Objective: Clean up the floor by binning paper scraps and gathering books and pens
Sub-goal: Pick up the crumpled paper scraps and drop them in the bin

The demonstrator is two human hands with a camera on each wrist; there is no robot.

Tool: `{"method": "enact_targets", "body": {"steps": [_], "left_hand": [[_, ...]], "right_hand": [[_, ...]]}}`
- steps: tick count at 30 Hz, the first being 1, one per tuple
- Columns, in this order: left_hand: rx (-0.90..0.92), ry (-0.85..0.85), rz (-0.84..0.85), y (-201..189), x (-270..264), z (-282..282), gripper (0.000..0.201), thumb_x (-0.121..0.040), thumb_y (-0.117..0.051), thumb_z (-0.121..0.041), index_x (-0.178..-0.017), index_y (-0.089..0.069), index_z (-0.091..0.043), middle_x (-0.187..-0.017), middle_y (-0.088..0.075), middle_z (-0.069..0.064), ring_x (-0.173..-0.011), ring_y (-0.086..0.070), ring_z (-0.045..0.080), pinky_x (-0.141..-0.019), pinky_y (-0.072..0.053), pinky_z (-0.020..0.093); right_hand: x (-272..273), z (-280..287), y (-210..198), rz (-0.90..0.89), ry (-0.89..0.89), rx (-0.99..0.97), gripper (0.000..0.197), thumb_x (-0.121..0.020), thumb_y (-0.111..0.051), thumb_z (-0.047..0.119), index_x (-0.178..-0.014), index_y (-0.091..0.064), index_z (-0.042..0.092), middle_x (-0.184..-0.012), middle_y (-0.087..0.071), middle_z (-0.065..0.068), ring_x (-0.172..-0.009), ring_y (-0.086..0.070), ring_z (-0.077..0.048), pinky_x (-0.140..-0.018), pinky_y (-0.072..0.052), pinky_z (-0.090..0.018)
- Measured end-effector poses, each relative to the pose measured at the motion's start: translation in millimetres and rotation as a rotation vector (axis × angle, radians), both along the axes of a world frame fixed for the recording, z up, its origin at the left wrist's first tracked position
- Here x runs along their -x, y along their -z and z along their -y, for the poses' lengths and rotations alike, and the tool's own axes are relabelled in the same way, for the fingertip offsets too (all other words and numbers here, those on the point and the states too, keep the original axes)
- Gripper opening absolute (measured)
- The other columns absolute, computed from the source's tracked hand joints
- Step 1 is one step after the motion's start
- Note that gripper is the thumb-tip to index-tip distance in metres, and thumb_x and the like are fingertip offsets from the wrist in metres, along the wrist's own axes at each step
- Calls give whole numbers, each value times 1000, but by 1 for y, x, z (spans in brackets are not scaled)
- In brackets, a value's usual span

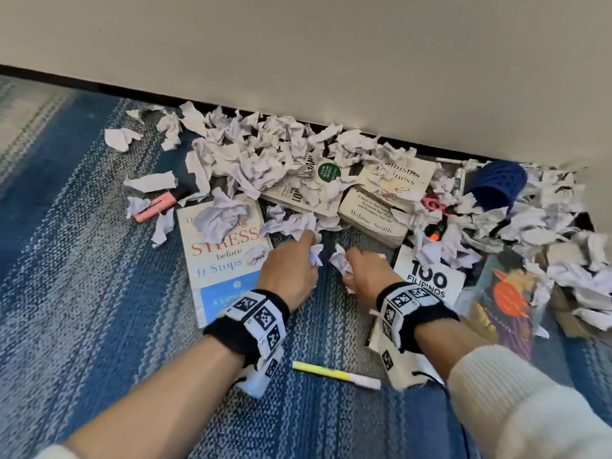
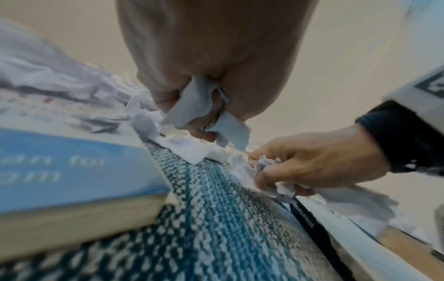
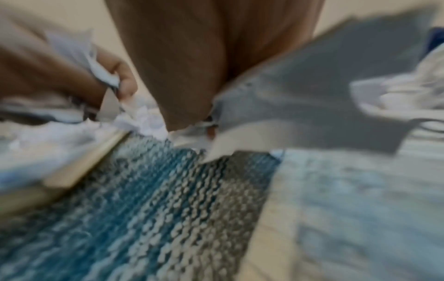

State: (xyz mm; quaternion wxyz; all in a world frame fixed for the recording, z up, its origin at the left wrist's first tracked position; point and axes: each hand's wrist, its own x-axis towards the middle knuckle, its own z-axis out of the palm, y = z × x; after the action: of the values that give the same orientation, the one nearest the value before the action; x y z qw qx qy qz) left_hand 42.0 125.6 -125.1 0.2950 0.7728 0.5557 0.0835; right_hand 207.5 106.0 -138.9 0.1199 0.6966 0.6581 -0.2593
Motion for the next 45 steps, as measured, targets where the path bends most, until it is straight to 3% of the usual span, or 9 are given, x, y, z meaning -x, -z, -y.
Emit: {"method": "enact_targets", "body": {"steps": [8,15,20,23,25,30,35,38,45], "left_hand": [[-11,415,75,-66,-65,23,43,-90,-56,-14,-132,-45,-17,-96,-65,15,-88,-60,33,-72,-48,37],[-49,866,294,-154,-194,136,21,-85,-57,-11,-102,-50,-21,-79,-53,7,-79,-52,31,-60,-23,31],[-68,1177,467,-202,-240,238,11,-82,-57,-12,-92,-53,-18,-77,-63,10,-76,-56,34,-63,-44,39],[-23,1212,556,-224,-258,296,12,-84,-57,-12,-94,-58,-18,-72,-64,4,-68,-56,26,-60,-43,29],[103,1190,645,-235,-269,337,12,-83,-56,-13,-92,-60,-20,-72,-64,0,-68,-57,19,-55,-39,17],[181,1230,746,-239,-298,428,11,-85,-56,-20,-96,-57,-19,-77,-63,-2,-69,-56,14,-59,-43,21],[-69,1540,230,-214,-325,468,53,-81,-71,-37,-126,-49,-17,-117,-61,7,-110,-56,25,-91,-45,29],[-102,1704,-48,-214,-328,468,85,-71,-80,-46,-142,-41,-21,-132,-52,8,-123,-46,23,-105,-40,33],[108,1485,284,-248,-324,414,16,-86,-73,-21,-101,-69,-19,-95,-71,0,-76,-69,15,-73,-57,30]], "right_hand": [[-78,88,-104,-76,251,-87,28,-96,-49,29,-115,-49,8,-91,-53,-10,-82,-50,-24,-67,-35,-30],[-138,266,-213,-49,569,-277,8,-91,-52,20,-96,-51,14,-80,-59,-1,-74,-57,-22,-72,-46,-28],[-148,396,-266,127,800,-368,8,-92,-54,24,-89,-49,18,-76,-55,-4,-72,-52,-26,-65,-36,-29],[-145,460,-293,198,927,-580,16,-92,-52,25,-81,-44,17,-63,-51,3,-59,-47,-17,-53,-33,-22],[-145,501,-300,257,1001,-721,18,-93,-51,26,-80,-43,16,-64,-52,1,-59,-46,-14,-53,-33,-22],[-165,580,-279,350,1051,-738,16,-95,-49,30,-86,-44,18,-82,-55,-3,-73,-50,-21,-65,-33,-31],[-185,621,-242,179,1042,-279,37,-88,-57,38,-118,-51,16,-113,-57,-8,-102,-55,-26,-83,-42,-32],[-188,625,-242,126,920,-60,43,-88,-60,43,-120,-57,15,-110,-61,-7,-105,-57,-26,-86,-45,-30],[-210,595,-284,285,820,-419,21,-88,-57,44,-94,-62,25,-101,-68,-4,-100,-61,-26,-80,-50,-34]]}}
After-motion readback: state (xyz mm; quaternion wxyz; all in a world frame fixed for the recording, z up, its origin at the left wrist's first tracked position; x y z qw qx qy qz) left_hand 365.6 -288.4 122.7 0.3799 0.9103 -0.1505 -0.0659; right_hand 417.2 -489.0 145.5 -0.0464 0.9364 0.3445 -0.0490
